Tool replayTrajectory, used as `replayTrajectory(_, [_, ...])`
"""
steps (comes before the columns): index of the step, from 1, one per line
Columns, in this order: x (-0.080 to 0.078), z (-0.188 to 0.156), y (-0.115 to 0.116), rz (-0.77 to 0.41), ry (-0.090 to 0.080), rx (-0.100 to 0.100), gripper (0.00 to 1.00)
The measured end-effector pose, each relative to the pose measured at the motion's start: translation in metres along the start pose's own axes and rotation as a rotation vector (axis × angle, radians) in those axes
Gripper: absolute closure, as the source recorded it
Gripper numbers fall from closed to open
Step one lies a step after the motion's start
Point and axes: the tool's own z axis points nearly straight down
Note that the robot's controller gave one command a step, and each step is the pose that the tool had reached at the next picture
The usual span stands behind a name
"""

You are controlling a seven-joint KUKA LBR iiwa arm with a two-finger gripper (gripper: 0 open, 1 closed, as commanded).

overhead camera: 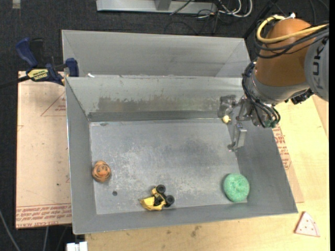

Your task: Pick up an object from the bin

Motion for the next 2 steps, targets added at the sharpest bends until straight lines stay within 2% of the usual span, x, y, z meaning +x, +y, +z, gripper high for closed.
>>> replayTrajectory(1, [-0.0014, -0.0050, 0.0006, -0.003, -0.008, 0.001, 1.00])
replayTrajectory(2, [-0.0014, -0.0050, 0.0007, -0.004, -0.008, 0.001, 0.00])
